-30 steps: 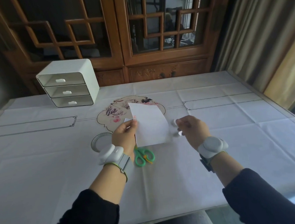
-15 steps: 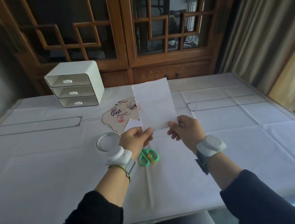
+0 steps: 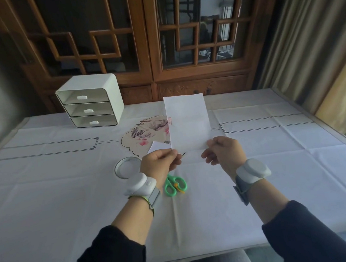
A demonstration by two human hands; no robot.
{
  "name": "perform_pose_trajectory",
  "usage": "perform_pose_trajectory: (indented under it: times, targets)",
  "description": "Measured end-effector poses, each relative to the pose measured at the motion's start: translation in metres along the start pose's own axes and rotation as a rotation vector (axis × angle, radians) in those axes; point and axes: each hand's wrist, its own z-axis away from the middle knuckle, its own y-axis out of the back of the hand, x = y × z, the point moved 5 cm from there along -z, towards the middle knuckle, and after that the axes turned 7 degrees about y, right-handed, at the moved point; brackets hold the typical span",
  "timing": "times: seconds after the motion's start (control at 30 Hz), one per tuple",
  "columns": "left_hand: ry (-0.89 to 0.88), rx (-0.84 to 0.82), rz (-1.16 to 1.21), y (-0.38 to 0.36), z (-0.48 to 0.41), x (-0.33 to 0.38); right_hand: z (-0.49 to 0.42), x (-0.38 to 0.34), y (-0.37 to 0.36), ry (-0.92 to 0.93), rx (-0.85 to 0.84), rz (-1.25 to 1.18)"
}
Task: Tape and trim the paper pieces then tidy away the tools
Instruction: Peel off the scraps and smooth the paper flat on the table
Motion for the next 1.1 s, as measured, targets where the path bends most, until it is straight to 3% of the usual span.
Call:
perform_pose_trajectory:
  times: [0.23,0.33,0.57,1.1]
  targets:
    - [-0.026,0.041,0.045,0.004,0.003,0.004,-0.003,0.003,0.01,0.049,0.103,0.182]
    - [-0.043,0.027,0.024,0.002,0.005,0.006,-0.001,-0.003,0.012,0.158,0.178,0.273]
    - [-0.101,-0.061,-0.065,-0.009,0.009,0.012,0.011,-0.026,-0.025,0.451,-0.046,0.432]
    - [-0.298,-0.028,-0.437,-0.001,0.008,0.023,0.015,-0.034,-0.023,0.39,-0.163,0.444]
